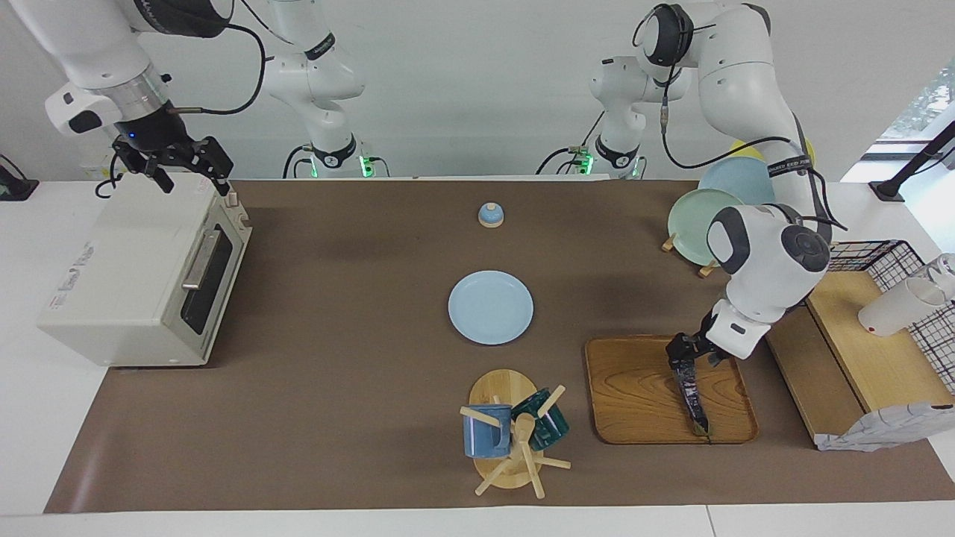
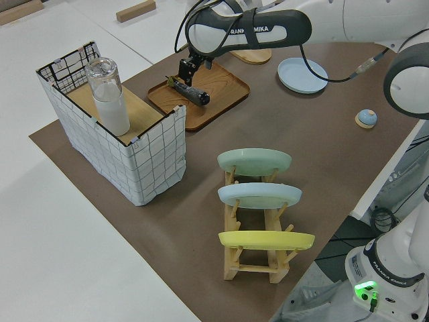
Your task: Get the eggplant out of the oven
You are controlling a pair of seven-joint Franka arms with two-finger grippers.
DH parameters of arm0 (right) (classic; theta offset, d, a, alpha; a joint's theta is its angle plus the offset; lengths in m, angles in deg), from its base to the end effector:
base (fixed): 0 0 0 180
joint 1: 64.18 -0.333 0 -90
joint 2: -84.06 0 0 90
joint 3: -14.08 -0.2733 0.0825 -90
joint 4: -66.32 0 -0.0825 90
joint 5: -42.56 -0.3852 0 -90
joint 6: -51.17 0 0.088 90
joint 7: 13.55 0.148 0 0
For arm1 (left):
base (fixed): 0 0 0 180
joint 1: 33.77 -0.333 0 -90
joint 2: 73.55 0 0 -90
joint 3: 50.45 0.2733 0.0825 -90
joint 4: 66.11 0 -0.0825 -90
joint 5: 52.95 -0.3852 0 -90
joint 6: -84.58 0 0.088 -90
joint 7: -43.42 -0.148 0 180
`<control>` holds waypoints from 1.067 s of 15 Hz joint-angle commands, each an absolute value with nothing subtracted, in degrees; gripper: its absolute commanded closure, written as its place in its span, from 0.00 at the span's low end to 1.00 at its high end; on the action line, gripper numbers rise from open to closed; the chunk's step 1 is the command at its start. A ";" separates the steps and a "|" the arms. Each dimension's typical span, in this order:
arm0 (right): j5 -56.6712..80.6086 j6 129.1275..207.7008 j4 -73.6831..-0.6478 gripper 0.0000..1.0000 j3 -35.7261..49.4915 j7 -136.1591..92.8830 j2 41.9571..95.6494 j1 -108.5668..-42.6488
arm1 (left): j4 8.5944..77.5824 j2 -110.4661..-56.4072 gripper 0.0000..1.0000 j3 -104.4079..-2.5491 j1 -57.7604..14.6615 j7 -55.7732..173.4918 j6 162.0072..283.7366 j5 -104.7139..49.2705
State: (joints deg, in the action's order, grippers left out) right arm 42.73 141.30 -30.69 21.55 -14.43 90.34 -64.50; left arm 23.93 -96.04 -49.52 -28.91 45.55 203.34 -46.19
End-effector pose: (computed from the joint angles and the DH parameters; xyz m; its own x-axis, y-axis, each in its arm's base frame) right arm 0.5205 -0.0683 0.5418 0.9941 -0.1083 -0.0112 -0.1084 -0.9940 -0.0114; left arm 0.6696 -0.0572 0.3455 0.9945 0.0235 0.1019 0.0126 -0.9942 0.1064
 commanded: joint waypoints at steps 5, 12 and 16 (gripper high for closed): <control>41.42 140.81 -30.53 0.00 21.29 -16.19 90.82 -63.74 | 25.03 -79.55 0.00 -48.08 -29.55 46.32 185.06 -47.76; 41.50 141.08 -30.44 0.00 21.38 -16.19 90.82 -63.74 | 26.78 -71.27 0.00 -48.69 -28.58 45.53 172.12 -52.07; 41.50 141.34 -30.44 0.00 21.29 -16.10 90.82 -63.83 | 33.37 -67.93 0.00 -48.25 -28.76 41.83 173.96 -51.98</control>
